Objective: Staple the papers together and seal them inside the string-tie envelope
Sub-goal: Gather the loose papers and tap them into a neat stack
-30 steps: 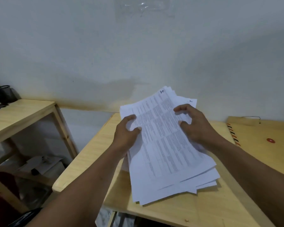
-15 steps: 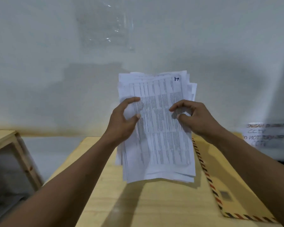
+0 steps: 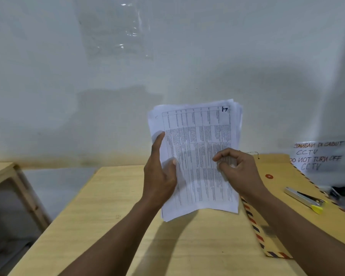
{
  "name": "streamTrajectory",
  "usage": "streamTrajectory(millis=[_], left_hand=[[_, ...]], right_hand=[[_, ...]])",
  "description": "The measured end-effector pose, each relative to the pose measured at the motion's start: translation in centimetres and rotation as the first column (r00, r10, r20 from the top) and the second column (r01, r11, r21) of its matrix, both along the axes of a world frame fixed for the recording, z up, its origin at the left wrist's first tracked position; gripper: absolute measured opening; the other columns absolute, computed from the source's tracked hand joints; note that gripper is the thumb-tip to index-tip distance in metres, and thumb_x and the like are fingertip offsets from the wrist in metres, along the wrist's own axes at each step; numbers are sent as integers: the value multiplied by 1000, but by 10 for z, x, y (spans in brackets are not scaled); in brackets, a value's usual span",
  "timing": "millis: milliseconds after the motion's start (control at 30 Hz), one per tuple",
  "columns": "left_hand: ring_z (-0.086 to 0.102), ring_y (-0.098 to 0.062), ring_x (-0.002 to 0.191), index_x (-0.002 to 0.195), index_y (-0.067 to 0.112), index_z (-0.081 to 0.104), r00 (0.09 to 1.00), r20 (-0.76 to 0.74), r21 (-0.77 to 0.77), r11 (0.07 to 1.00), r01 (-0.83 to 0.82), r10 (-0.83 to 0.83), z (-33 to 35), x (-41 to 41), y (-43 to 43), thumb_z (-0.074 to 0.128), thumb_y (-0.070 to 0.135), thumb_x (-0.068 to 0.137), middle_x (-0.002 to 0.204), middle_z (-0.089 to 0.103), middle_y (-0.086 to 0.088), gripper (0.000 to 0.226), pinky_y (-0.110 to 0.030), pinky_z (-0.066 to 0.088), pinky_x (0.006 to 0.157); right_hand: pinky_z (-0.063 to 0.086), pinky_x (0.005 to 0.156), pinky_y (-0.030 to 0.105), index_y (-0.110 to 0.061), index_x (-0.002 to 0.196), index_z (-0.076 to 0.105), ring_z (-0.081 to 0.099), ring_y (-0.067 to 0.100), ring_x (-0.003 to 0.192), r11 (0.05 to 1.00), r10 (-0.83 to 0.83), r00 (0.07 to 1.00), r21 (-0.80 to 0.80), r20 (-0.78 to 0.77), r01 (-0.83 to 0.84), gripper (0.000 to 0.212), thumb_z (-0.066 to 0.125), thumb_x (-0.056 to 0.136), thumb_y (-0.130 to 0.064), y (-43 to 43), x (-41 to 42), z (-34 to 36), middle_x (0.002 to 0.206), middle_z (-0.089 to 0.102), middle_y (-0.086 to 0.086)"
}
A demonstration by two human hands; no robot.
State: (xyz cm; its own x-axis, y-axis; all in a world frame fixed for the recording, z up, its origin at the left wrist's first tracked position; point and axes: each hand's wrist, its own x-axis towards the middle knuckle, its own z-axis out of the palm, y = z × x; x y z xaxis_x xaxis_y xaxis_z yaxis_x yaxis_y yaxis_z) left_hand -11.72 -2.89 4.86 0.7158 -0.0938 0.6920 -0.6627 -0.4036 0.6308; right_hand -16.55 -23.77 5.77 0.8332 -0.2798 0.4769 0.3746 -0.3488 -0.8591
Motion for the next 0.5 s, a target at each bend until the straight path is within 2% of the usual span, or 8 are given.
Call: streamTrajectory(millis=[67, 100, 200, 233, 300, 367, 433, 500], left_hand=[[45, 11, 121, 150, 34, 29, 998, 47, -40, 999, -32, 34, -2, -3, -6, 57, 12, 97, 136, 32, 47, 64, -14, 41, 98], [43, 11, 125, 148, 30, 34, 997, 73, -55, 998, -35, 39, -3, -4, -9, 57, 7, 96, 138, 36, 39, 62, -8, 37, 99], [44, 14, 122, 138, 24, 46, 995, 93, -31, 999, -43, 46, -5, -2, -12, 56, 0, 92, 133, 50, 18, 53, 0, 31, 96], [46, 14, 118, 135, 26, 47, 996, 76, -19, 999, -42, 43, -7, -1, -12, 56, 0, 92, 129, 53, 17, 51, 0, 31, 94], [51, 11, 113, 129, 29, 49, 998, 43, -18, 999, -35, 36, -10, 0, -13, 54, 3, 94, 123, 56, 18, 44, -1, 34, 90], [56, 5, 109, 125, 28, 51, 998, 50, -44, 998, -41, 43, -9, 0, -15, 54, 6, 96, 117, 59, 15, 37, -4, 39, 87], [56, 5, 107, 123, 24, 53, 995, 83, -68, 997, -44, 50, -7, -1, -17, 54, 5, 96, 115, 59, 12, 32, -4, 40, 86], [57, 4, 103, 122, 23, 52, 996, 72, -59, 997, -41, 45, -8, 0, -18, 53, 5, 96, 115, 59, 12, 32, -3, 40, 83]], right_hand=[[46, 51, 15, -18, 80, 72, 55, 8, 65, 998, -44, 998, 40, 48, 42, 30, 58, 85, 9, 7, -1, 0, 91, 66, 1], [46, 49, 13, -17, 81, 72, 55, 8, 65, 997, -64, 996, 54, 63, 60, 29, 58, 85, 8, 8, -2, 0, 95, 65, 4], [46, 57, 7, -19, 82, 72, 59, 2, 83, 993, -109, 993, 48, 52, 106, 32, 56, 85, 8, 9, -2, -8, 102, 64, 11], [46, 56, 8, -20, 81, 72, 59, 0, 79, 993, -113, 993, 44, 36, 112, 34, 55, 84, 9, 9, -1, -12, 101, 64, 13], [45, 50, 16, -21, 79, 72, 59, 13, 68, 992, -119, 993, 52, 19, 118, 38, 52, 86, 10, 9, 1, -19, 98, 63, 17], [44, 52, 23, -22, 79, 71, 59, 27, 67, 989, -136, 990, 63, 33, 134, 39, 50, 89, 10, 10, 2, -19, 95, 64, 11], [45, 62, 25, -19, 79, 70, 57, 15, 65, 985, -166, 985, 65, 55, 163, 37, 49, 89, 10, 10, 3, -16, 92, 63, 3], [43, 53, 21, -18, 80, 70, 50, 5, 56, 984, -170, 985, 59, 42, 167, 36, 49, 89, 10, 11, 3, -16, 95, 61, 7]])
